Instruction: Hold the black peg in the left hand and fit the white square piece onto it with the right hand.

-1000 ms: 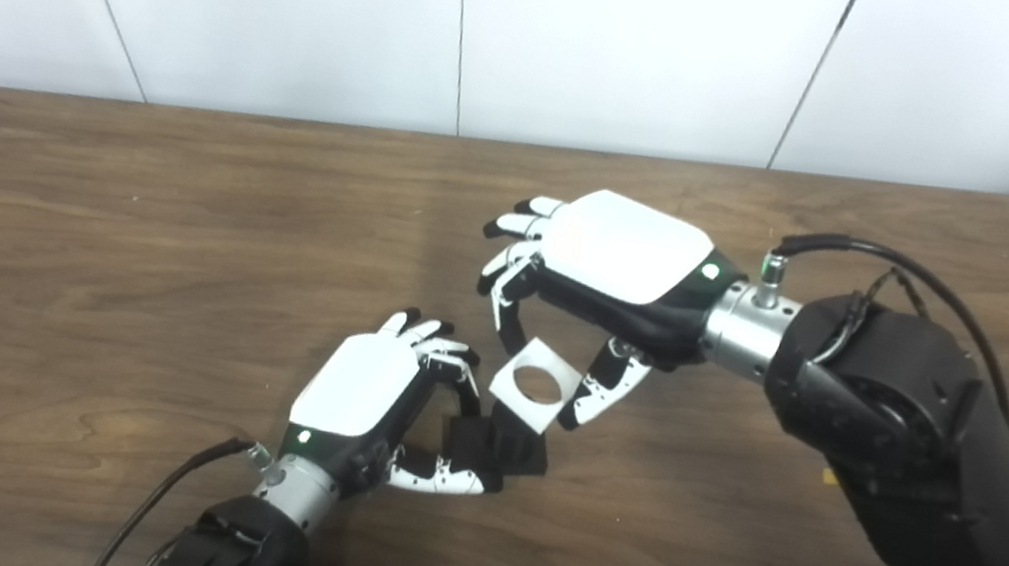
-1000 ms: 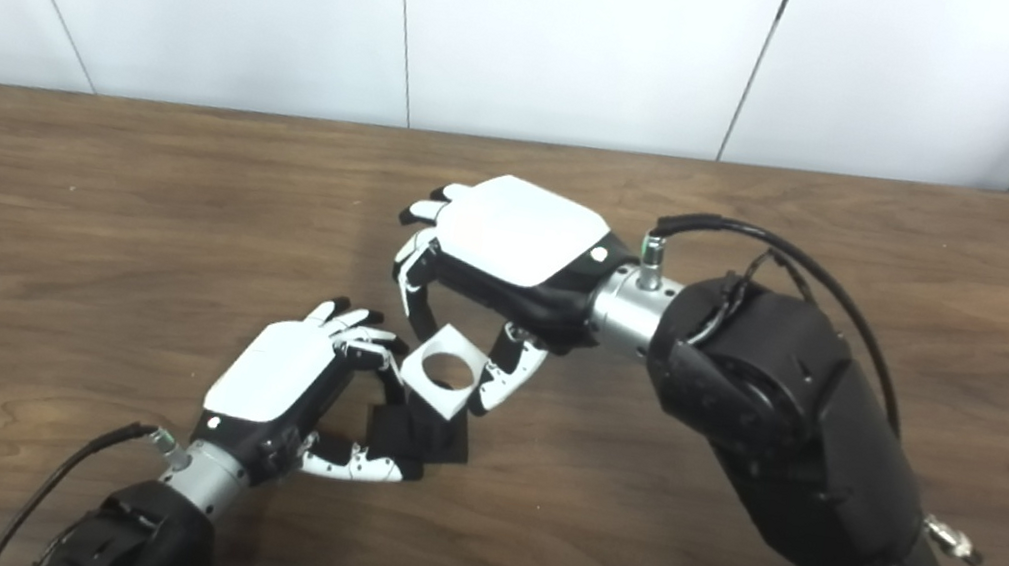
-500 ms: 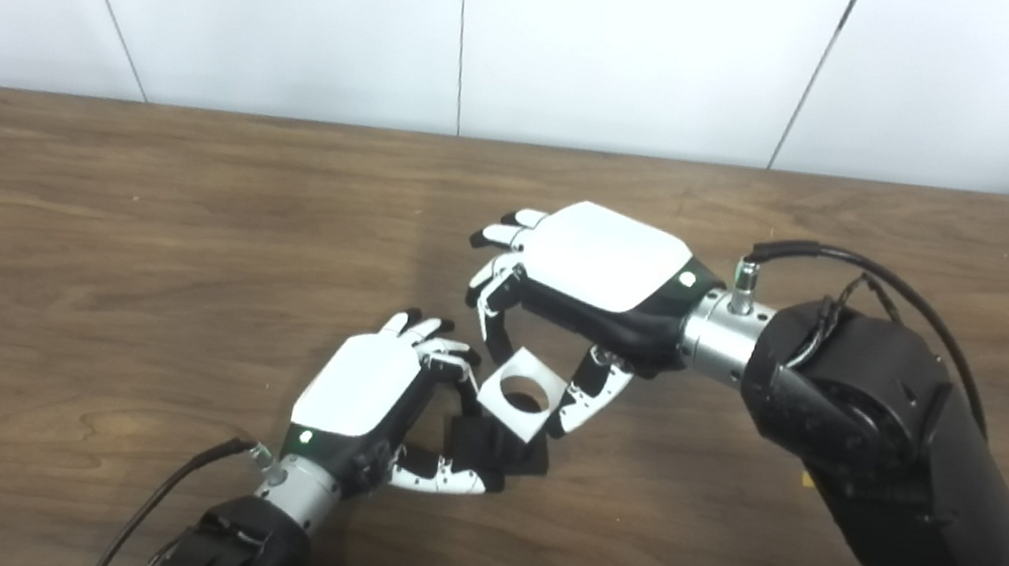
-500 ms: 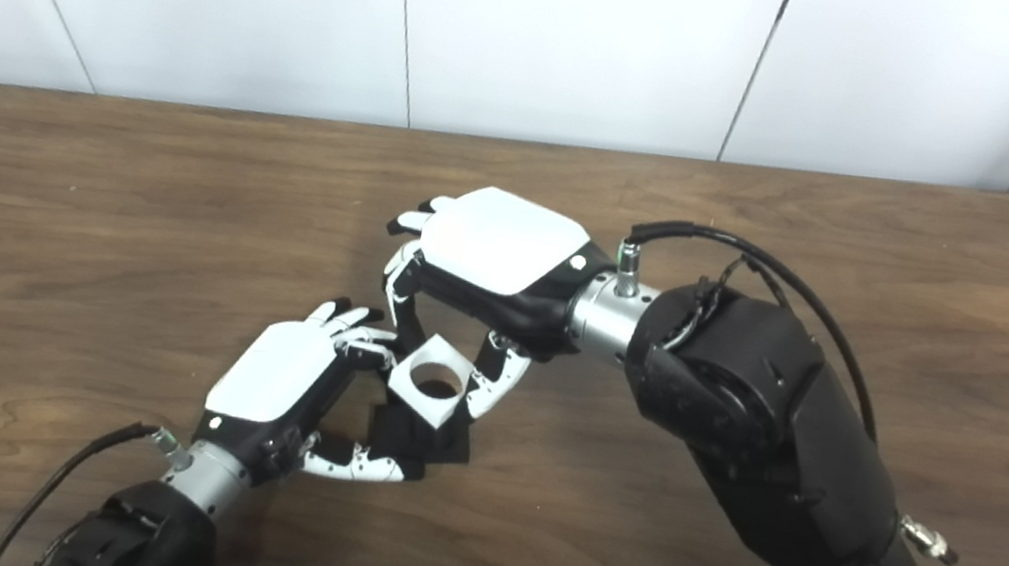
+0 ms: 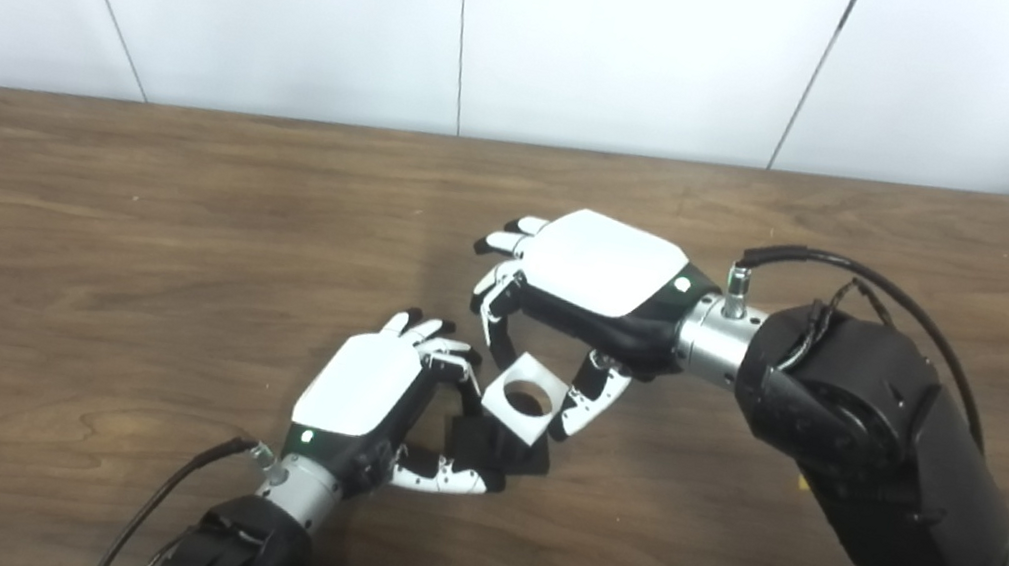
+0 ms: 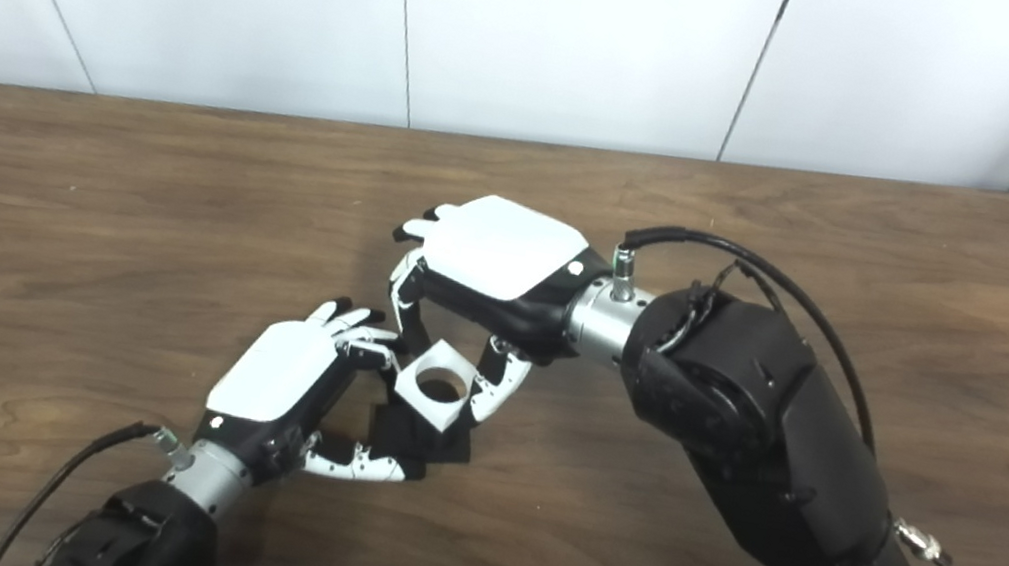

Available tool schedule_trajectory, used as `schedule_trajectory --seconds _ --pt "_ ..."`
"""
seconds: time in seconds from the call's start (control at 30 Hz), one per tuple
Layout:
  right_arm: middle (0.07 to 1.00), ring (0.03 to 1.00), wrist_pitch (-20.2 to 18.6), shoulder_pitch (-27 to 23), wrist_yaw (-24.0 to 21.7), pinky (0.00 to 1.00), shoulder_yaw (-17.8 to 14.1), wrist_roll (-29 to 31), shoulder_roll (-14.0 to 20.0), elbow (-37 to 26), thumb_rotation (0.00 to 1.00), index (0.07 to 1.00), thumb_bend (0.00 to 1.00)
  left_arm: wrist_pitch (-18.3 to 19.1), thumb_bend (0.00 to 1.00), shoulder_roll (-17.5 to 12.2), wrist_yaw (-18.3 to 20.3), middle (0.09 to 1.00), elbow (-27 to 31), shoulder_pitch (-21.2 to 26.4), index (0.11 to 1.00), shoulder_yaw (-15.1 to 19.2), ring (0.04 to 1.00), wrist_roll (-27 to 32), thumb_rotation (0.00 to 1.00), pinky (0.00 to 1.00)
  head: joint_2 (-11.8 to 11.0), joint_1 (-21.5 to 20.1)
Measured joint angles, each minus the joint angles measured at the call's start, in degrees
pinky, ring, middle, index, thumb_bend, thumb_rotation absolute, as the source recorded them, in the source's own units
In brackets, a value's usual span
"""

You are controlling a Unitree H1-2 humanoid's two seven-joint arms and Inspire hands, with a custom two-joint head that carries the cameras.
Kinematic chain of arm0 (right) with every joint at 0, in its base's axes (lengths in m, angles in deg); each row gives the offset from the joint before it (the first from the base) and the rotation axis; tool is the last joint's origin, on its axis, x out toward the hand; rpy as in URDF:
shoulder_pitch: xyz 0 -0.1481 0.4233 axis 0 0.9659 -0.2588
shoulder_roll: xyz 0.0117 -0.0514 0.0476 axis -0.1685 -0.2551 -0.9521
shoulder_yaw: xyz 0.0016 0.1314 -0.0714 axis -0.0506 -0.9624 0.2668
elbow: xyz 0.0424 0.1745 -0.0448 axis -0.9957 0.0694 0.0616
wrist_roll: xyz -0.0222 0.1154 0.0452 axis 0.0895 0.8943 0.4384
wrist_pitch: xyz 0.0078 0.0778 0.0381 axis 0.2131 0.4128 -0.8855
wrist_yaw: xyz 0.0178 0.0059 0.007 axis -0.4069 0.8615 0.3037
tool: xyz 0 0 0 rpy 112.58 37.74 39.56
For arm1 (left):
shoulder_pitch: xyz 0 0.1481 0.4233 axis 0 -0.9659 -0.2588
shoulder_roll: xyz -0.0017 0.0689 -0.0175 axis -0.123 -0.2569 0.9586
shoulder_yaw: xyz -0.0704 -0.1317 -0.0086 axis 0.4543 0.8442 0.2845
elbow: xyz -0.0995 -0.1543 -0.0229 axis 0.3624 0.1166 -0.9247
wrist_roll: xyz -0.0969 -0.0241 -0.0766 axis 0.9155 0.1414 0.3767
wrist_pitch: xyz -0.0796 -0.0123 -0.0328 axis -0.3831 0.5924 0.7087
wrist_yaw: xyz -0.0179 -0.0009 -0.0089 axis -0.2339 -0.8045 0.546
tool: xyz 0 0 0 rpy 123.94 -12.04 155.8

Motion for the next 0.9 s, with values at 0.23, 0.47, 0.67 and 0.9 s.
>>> schedule_trajectory --seconds 0.23,0.47,0.67,0.9 --pt "0.776 0.941 0.26 0.33 0.00 0.96 -0.03 -0.13 -0.07 0.17 0.13 0.484 0.52 0.10 0.52 0.00 0.01 0.785 0.01 0.04 0.488 -0.08 0.919 -0.06 0.06 1.00 0.09 0.26" --pt "0.773 0.933 0.73 0.86 0.04 0.95 -0.03 -0.11 -0.27 0.33 0.13 0.484 0.52 0.12 0.52 0.00 0.10 0.785 0.06 0.05 0.488 -0.09 0.919 -0.06 0.06 1.00 0.18 -0.18" --pt "0.774 0.935 0.86 1.07 0.05 0.95 -0.02 -0.49 -0.36 0.57 0.13 0.484 0.52 0.19 0.52 -0.03 0.23 0.790 0.07 0.09 0.488 -0.07 0.925 -0.03 0.06 1.00 0.18 -0.18" --pt "0.776 0.938 2.04 1.12 0.22 0.95 -0.02 -0.61 -0.43 1.52 0.13 0.484 0.52 0.27 0.52 -0.02 0.78 0.787 0.17 0.23 0.489 -0.08 0.920 -0.08 0.06 1.00 0.18 -0.18"
